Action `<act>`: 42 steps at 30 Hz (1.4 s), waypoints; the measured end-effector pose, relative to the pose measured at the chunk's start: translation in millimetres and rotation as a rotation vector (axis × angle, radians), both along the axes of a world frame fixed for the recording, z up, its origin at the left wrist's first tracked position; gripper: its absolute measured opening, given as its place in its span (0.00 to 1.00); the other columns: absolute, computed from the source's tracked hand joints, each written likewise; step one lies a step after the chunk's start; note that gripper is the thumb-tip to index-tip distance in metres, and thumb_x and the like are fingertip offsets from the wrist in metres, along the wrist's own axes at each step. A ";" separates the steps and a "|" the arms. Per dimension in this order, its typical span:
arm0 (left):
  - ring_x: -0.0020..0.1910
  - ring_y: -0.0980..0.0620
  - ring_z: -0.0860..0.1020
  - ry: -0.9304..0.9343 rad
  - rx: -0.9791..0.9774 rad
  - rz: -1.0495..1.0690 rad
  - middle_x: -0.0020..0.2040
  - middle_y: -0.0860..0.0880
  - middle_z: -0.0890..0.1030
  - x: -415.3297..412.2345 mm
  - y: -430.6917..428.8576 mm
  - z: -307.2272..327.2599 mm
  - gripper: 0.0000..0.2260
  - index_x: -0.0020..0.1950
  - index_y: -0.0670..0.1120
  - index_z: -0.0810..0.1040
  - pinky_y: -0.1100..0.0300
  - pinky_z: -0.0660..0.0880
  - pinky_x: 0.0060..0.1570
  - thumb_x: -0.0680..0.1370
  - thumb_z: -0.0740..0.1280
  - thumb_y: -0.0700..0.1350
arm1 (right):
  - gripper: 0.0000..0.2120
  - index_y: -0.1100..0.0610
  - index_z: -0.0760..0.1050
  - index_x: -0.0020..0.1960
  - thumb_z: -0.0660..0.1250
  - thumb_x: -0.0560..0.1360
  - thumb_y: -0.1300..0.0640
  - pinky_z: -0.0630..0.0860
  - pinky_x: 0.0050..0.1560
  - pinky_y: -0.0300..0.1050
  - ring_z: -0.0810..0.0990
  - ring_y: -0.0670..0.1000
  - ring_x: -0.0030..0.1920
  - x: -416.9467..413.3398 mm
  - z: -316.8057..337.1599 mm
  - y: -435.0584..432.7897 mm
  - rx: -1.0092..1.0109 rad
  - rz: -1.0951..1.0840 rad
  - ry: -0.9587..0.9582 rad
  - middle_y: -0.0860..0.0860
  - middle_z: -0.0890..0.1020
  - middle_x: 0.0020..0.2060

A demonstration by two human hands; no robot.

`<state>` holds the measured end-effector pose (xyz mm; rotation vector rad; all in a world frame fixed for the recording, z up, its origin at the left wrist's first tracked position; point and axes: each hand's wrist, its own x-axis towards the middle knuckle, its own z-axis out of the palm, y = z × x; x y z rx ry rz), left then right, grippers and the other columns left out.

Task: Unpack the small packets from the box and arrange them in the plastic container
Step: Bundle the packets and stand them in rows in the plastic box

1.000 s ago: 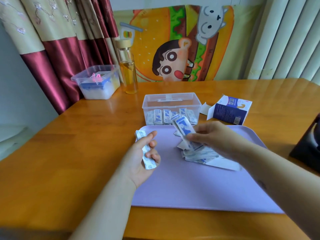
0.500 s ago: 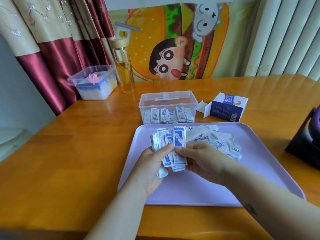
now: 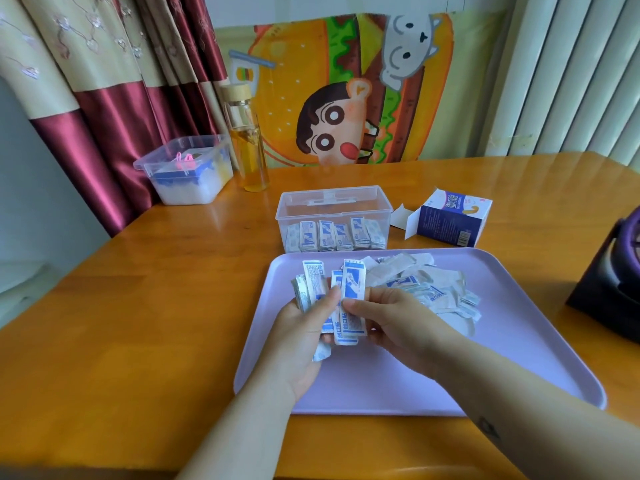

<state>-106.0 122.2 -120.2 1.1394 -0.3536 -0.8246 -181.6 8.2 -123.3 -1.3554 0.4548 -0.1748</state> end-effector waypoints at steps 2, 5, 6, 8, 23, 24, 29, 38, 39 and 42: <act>0.46 0.44 0.83 -0.058 0.012 0.040 0.50 0.43 0.84 4.5 0.9 -0.1 0.11 0.57 0.44 0.80 0.53 0.77 0.42 0.77 0.64 0.45 | 0.08 0.64 0.79 0.50 0.66 0.76 0.60 0.65 0.32 0.35 0.67 0.44 0.28 0.3 3.1 -1.7 -0.062 -0.029 0.014 0.49 0.75 0.30; 0.47 0.47 0.84 -0.210 0.121 0.099 0.48 0.48 0.85 11.4 2.9 -4.7 0.09 0.55 0.48 0.80 0.55 0.76 0.45 0.76 0.67 0.46 | 0.10 0.68 0.78 0.52 0.67 0.75 0.61 0.65 0.32 0.35 0.65 0.43 0.26 1.1 2.8 -2.5 -0.069 -0.036 0.013 0.51 0.75 0.31; 0.47 0.48 0.84 -0.252 0.150 0.106 0.47 0.48 0.85 12.8 3.4 -6.0 0.08 0.54 0.48 0.80 0.55 0.76 0.45 0.75 0.68 0.46 | 0.09 0.67 0.79 0.51 0.67 0.75 0.61 0.66 0.32 0.35 0.66 0.43 0.26 1.2 3.2 -1.8 -0.054 -0.036 0.003 0.50 0.75 0.30; 0.45 0.49 0.84 -0.314 0.182 0.102 0.45 0.48 0.85 14.2 3.5 -7.5 0.07 0.52 0.48 0.81 0.56 0.77 0.45 0.74 0.70 0.45 | 0.05 0.62 0.80 0.45 0.66 0.76 0.63 0.67 0.31 0.34 0.67 0.43 0.27 1.6 3.3 -0.5 -0.030 -0.028 -0.015 0.48 0.75 0.27; 0.40 0.57 0.81 -0.620 0.309 0.036 0.42 0.52 0.85 19.1 13.9 -2.3 0.04 0.47 0.49 0.81 0.65 0.75 0.40 0.77 0.67 0.47 | 0.07 0.64 0.78 0.51 0.65 0.75 0.66 0.77 0.35 0.37 0.81 0.49 0.34 0.4 -2.4 4.5 0.276 -0.008 -0.151 0.56 0.84 0.41; 0.40 0.57 0.81 -0.647 0.314 0.012 0.41 0.53 0.85 19.6 14.8 -1.7 0.03 0.46 0.50 0.81 0.66 0.74 0.40 0.77 0.68 0.46 | 0.06 0.63 0.79 0.50 0.66 0.75 0.65 0.77 0.35 0.37 0.81 0.49 0.35 -0.3 -3.2 4.7 0.254 -0.005 -0.152 0.56 0.84 0.41; 0.27 0.58 0.67 -0.986 0.526 0.025 0.28 0.55 0.74 31.3 22.4 -1.7 0.10 0.35 0.50 0.74 0.66 0.61 0.27 0.75 0.69 0.47 | 0.10 0.52 0.76 0.50 0.72 0.71 0.61 0.73 0.35 0.36 0.75 0.45 0.30 -2.3 -4.0 -7.8 -0.248 -0.140 -0.037 0.51 0.79 0.40; 0.31 0.57 0.69 -1.232 0.678 -0.176 0.33 0.53 0.75 38.4 34.4 -5.5 0.05 0.42 0.52 0.77 0.65 0.62 0.30 0.73 0.72 0.48 | 0.17 0.46 0.73 0.63 0.65 0.76 0.55 0.64 0.34 0.35 0.66 0.39 0.31 -18.7 -8.4 -13.5 -1.271 0.068 0.062 0.37 0.66 0.31; 0.31 0.57 0.70 -1.216 0.673 -0.167 0.34 0.53 0.75 39.0 36.5 -5.0 0.04 0.44 0.51 0.78 0.65 0.63 0.30 0.73 0.72 0.48 | 0.15 0.47 0.74 0.62 0.65 0.76 0.55 0.65 0.35 0.39 0.66 0.41 0.32 -18.7 -9.3 -13.3 -1.288 0.068 0.053 0.36 0.65 0.31; 0.35 0.55 0.74 -1.192 0.708 -0.164 0.40 0.52 0.79 41.3 42.7 -2.9 0.09 0.48 0.47 0.79 0.64 0.67 0.34 0.72 0.73 0.48 | 0.11 0.50 0.78 0.57 0.66 0.75 0.55 0.65 0.39 0.41 0.67 0.44 0.36 -18.2 -12.0 -12.2 -1.309 0.102 0.019 0.37 0.65 0.32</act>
